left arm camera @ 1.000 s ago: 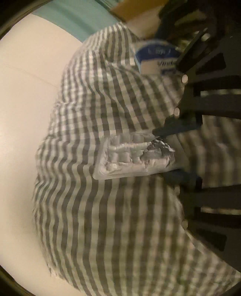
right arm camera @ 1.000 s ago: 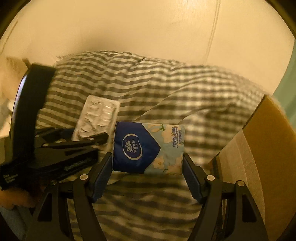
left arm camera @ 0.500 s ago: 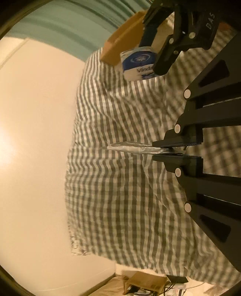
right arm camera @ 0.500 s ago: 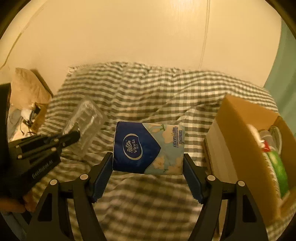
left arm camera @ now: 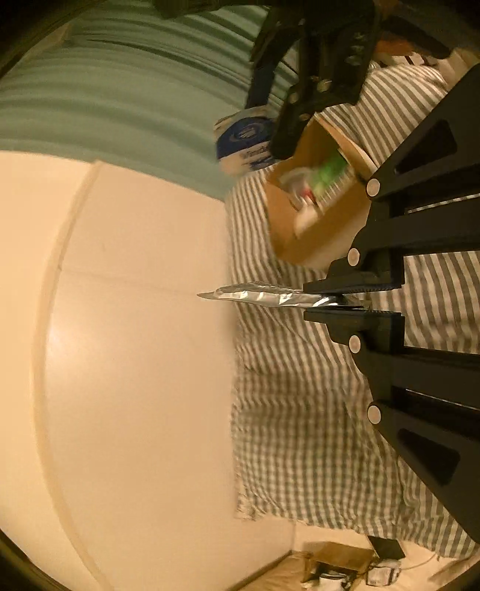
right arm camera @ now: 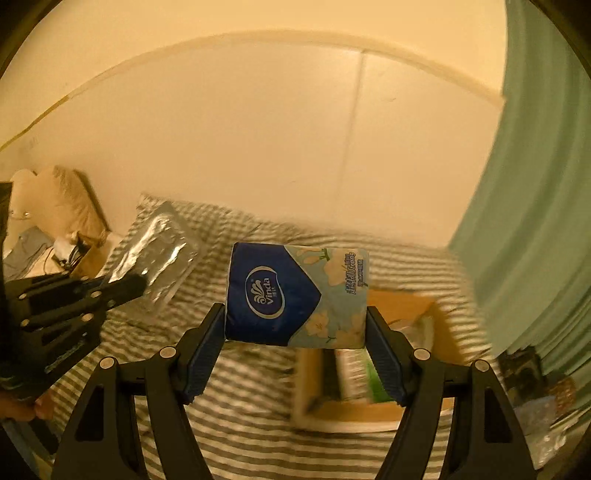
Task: Organize objects
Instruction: 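Carry blister pack and tissue pack over the cardboard box and release both, then withdraw both open tools back from the box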
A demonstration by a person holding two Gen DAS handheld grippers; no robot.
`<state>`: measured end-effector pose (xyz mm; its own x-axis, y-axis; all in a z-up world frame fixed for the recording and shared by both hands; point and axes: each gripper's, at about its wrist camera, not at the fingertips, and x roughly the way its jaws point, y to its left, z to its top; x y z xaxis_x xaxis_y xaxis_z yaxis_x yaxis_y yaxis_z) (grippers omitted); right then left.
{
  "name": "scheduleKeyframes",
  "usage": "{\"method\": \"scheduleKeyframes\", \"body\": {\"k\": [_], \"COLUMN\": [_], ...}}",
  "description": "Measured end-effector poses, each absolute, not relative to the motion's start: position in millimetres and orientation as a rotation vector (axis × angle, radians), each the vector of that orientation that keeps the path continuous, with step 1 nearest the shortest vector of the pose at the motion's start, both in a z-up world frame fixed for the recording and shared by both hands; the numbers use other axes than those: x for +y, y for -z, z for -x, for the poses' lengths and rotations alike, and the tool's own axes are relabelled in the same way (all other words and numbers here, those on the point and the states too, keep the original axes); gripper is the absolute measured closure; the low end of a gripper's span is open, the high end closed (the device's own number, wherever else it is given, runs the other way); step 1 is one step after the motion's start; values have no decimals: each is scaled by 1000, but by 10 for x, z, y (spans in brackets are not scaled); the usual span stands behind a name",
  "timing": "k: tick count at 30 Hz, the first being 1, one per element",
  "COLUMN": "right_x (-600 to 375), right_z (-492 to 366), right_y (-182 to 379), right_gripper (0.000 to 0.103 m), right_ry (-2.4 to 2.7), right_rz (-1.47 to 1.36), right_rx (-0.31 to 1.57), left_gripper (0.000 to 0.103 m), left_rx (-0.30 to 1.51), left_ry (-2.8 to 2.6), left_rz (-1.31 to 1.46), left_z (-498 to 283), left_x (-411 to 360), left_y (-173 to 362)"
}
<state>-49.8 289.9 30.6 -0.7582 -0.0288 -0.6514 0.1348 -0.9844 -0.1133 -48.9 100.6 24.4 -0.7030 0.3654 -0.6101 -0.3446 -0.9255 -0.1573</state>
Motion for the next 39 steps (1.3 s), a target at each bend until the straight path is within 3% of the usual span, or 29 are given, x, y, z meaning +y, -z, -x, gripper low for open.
{"method": "scheduleKeyframes", "body": {"k": [7, 17, 22, 23, 24, 25, 27, 30, 35, 39], "right_x": [3652, 4504, 4584, 4609, 4654, 4658, 4750, 4778, 4676, 4485], "right_z": [787, 1059, 1065, 1041, 1009, 1002, 913, 788, 465, 186], "right_y": [-526, 441, 506, 492, 460, 444, 381, 205, -150, -381], "right_gripper": [30, 29, 16, 14, 13, 13, 11, 9, 0, 0], "right_ry": [2896, 2810, 2832, 2850, 2859, 2863, 2880, 2937, 3034, 3070], "right_rz": [-1098, -1386, -1383, -1372, -1362, -1350, -1307, -1248, -1064, -922], "right_rx": [161, -85, -110, -111, -118, -128, -163, -160, -105, -20], "left_gripper": [96, 96, 92, 87, 73, 50, 30, 27, 2, 0], "left_rx": [-8, 76, 112, 119, 118, 116, 94, 72, 114, 82], "left_ry": [-2517, -2443, -2411, -2413, -2415, -2424, -2478, -2521, -2685, -2801], "left_rz": [913, 1079, 1160, 1165, 1164, 1161, 1121, 1071, 953, 821], "left_z": [616, 996, 999, 1015, 1005, 1008, 980, 922, 635, 366], "left_x": [1819, 2647, 2840, 2834, 2831, 2808, 2750, 2644, 2387, 2079], "left_y": [-406, 265, 424, 434, 430, 420, 322, 125, -246, -442]}}
